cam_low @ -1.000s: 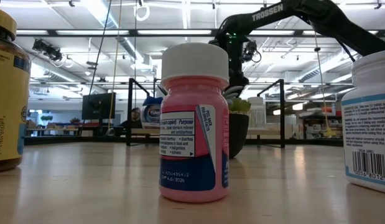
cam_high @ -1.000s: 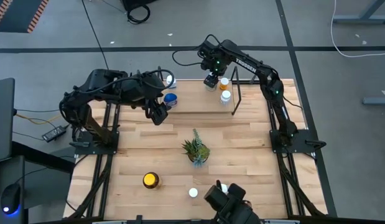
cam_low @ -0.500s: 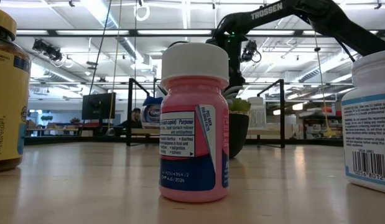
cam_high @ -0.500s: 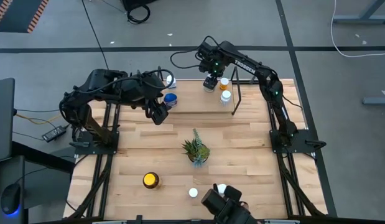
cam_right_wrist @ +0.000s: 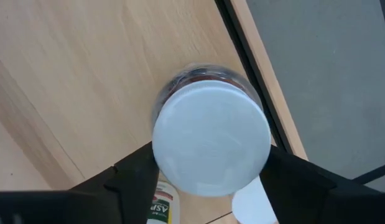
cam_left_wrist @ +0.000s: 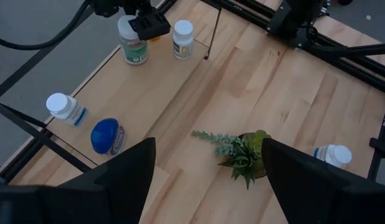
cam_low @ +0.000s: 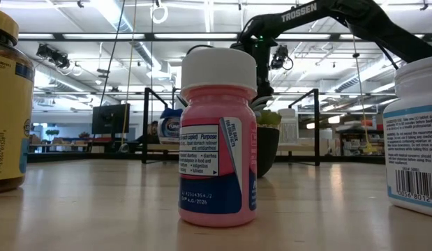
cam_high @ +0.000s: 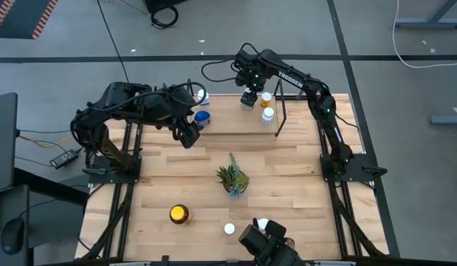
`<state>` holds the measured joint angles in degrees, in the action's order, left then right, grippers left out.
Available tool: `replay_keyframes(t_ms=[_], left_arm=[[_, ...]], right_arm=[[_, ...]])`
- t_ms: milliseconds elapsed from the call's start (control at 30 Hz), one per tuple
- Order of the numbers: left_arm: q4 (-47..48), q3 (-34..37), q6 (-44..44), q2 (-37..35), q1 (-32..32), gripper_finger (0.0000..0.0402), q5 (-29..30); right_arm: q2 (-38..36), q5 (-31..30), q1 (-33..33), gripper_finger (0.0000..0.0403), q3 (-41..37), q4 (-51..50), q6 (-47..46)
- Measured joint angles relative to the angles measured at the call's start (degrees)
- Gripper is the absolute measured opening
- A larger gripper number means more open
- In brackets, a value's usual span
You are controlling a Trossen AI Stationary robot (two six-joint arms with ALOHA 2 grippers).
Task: Pick and place medicine bottles onto shelf by color
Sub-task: Put the light green pill bottle on the shelf, then put the yellow pill bottle on the shelf
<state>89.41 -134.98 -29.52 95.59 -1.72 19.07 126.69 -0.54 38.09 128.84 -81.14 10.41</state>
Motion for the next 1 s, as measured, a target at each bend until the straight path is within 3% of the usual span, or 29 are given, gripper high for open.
replay_keyframes(t_ms=[267,500,633,800,1000], left_arm=[[0.02,0.0,0.14,0.0,0.0,0.0298,-0.01],[0.66,0.0,1.3,0.0,0.0,0.0298,-0.08],[0.58,0.0,4.57,0.02,-0.46,0.0298,-3.1],[0.59,0.0,8.81,0.02,-2.42,0.0298,-7.95],[0.59,0.0,14.2,0.02,-5.92,0.0298,-8.53]], right_arm=[[-2.21,0.02,0.02,0.0308,-0.02,-0.22,-0.22],[-6.18,0.0,0.02,0.0316,-0.02,-0.55,-1.92],[-9.59,1.05,-0.76,0.0316,0.02,-0.67,-5.71],[-14.3,6.41,-3.25,0.0316,0.09,-0.38,-10.69],[-18.64,7.08,-9.38,0.0316,0.09,-1.5,-14.68]])
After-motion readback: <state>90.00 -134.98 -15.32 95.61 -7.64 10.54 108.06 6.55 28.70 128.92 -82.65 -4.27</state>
